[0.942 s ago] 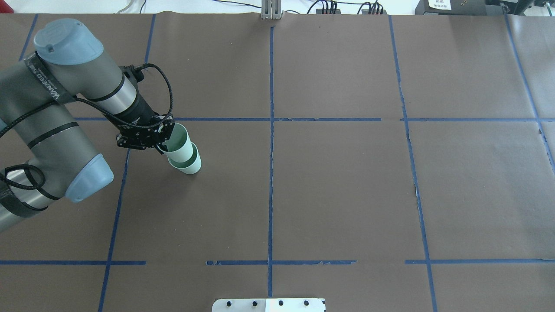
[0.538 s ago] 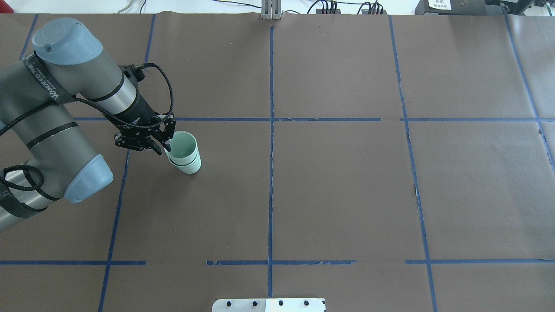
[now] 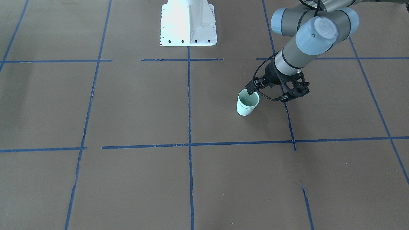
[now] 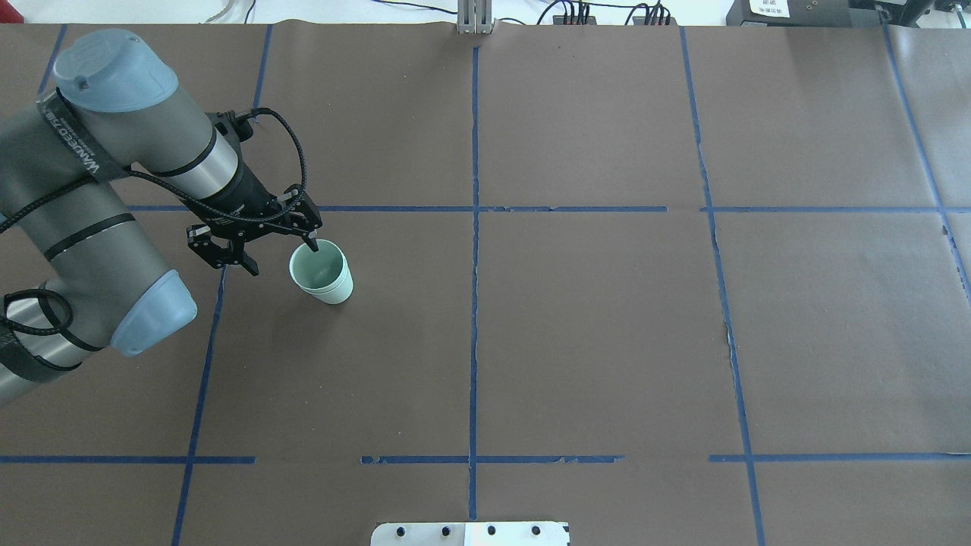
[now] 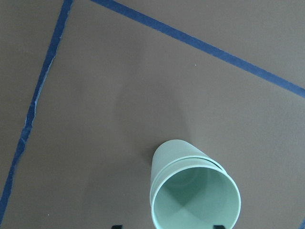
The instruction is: Stack cups
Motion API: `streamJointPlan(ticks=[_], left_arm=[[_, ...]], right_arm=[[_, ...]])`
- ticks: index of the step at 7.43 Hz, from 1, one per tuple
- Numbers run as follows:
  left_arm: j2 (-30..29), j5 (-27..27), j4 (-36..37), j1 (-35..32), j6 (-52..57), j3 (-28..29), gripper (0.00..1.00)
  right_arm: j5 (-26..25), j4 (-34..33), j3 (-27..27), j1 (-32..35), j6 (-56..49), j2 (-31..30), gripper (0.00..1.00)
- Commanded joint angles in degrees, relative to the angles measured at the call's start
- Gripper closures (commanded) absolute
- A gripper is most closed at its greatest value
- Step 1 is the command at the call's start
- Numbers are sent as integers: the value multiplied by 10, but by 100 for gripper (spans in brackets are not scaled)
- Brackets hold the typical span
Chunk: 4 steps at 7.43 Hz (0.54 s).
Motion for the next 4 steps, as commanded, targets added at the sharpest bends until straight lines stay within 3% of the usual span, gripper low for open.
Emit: streamJointPlan(ticks=[1,4], left_arm=[[2,-1,6,-27,1,-35,0],[2,-1,15,-122,22,-61,0]], right_arm=[[0,0,0,0,0,-1,0],[0,0,1,0,0,0,0]])
